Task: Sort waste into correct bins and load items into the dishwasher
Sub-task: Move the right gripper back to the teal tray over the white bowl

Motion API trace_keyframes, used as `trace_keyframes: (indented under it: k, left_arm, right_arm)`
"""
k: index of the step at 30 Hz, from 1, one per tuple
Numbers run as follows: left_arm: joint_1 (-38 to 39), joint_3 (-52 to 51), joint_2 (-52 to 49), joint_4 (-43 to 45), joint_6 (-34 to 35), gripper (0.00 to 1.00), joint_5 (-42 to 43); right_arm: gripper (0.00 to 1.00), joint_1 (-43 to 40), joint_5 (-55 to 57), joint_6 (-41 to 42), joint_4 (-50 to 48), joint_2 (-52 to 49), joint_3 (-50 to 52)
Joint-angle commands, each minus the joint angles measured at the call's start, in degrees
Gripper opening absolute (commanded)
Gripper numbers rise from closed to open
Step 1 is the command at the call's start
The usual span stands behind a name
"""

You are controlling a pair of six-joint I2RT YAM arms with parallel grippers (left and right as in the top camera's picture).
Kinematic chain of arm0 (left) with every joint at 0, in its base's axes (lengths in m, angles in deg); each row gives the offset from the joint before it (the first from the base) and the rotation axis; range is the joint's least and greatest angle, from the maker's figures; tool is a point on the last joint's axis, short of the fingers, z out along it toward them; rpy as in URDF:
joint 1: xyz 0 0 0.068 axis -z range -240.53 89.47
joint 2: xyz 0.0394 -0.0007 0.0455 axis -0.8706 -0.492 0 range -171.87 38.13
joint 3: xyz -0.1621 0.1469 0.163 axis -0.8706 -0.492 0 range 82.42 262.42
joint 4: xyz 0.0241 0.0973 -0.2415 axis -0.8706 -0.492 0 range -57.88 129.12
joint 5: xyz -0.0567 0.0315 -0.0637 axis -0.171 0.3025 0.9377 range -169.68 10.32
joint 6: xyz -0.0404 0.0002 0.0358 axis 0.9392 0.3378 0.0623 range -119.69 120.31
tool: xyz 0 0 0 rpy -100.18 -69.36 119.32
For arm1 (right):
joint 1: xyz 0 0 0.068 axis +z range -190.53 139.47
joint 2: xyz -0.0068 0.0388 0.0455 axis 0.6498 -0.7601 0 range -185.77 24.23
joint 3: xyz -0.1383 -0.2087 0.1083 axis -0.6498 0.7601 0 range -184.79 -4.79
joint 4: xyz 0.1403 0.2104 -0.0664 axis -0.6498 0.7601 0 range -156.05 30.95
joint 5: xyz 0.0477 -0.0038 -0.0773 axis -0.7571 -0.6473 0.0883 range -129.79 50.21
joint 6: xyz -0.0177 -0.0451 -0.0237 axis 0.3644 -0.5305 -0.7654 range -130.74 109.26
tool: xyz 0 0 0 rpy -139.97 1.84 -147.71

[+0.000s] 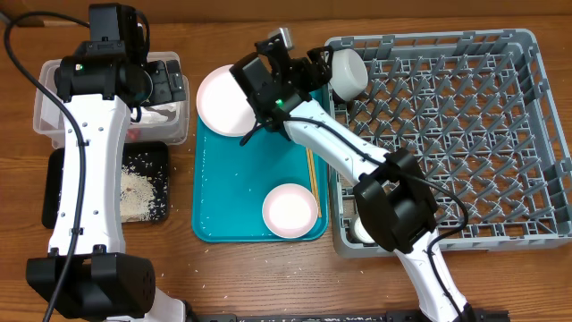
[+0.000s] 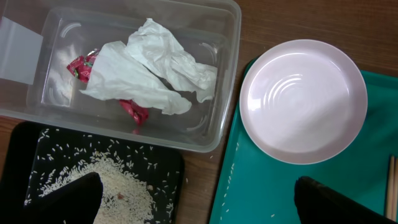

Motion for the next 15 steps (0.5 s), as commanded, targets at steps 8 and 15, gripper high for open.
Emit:
trace_keyframes:
  k: [8, 15]
  left_arm:
    - [0.8, 1.3, -0.5, 0.2, -0.8, 1.00, -0.7]
    - [0.8, 1.3, -0.5, 0.2, -0.8, 1.00, -0.7]
  right_arm:
    - [0.87, 0.7, -32.1, 11.1, 9.9, 8.5, -1.5]
    - [0.88, 0.7, -52.5, 15.8, 23.3, 11.6, -1.5]
